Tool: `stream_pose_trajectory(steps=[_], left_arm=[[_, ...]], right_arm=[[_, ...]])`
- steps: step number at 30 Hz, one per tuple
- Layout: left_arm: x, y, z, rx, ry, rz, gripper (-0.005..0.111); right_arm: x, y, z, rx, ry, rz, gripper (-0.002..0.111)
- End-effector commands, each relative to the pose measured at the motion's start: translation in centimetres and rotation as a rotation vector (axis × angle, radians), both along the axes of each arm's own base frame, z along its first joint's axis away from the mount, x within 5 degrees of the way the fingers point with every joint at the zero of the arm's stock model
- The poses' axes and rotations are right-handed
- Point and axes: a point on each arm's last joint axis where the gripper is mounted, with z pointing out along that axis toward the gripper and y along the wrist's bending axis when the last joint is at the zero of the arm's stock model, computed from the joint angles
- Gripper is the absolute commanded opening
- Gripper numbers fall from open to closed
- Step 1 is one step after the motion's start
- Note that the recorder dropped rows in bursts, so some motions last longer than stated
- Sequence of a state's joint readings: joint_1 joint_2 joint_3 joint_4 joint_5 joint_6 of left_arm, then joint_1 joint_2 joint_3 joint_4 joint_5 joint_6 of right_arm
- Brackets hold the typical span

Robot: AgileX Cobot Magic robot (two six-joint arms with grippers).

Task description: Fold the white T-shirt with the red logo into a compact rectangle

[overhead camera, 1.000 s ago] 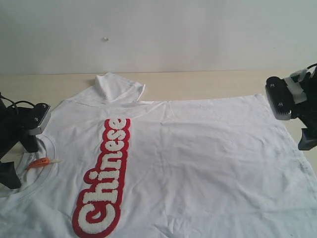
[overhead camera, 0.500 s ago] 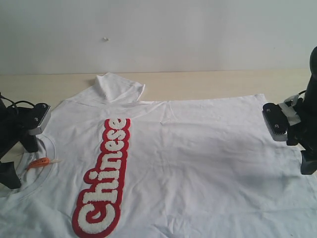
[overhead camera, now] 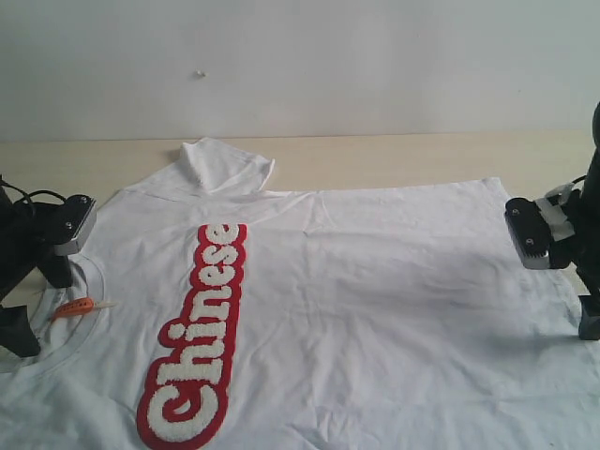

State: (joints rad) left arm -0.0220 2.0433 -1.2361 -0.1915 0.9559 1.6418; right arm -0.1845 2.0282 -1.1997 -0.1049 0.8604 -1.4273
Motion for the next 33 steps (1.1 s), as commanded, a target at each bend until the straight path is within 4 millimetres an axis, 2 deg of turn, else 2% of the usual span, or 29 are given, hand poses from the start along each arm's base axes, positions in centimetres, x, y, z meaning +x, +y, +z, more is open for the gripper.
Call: stream_pose_trajectory(steps=[1, 10, 20, 24, 33], left_arm=[[0.3, 0.0, -0.1, -0.003, -0.012, 0.009, 0.104], [0.3, 0.0, -0.2, -0.003, -0.009, 0.009, 0.104], [0.3, 0.1, -0.5, -0.001, -0.003, 0.008, 0.104], [0.3, 0.1, -0.8, -0.001, 0.002, 0.008, 0.104], [0.2, 0.1, -0.9, -0.001, 0.008, 0.008, 0.104]], right_arm=[[-0.2, -1.2, 0.0, 0.037, -0.004, -0.034, 0.105], [-0.1, -1.0, -0.1, 0.055, -0.004, -0.028, 0.105], [0.2, -0.6, 2.7, 0.057, -0.113, 0.000, 0.105], [0.2, 0.2, 2.6, 0.146, -0.107, -0.003, 0.105], [-0.2, -0.3, 0.2, 0.111, -0.006, 0.029, 0.105]])
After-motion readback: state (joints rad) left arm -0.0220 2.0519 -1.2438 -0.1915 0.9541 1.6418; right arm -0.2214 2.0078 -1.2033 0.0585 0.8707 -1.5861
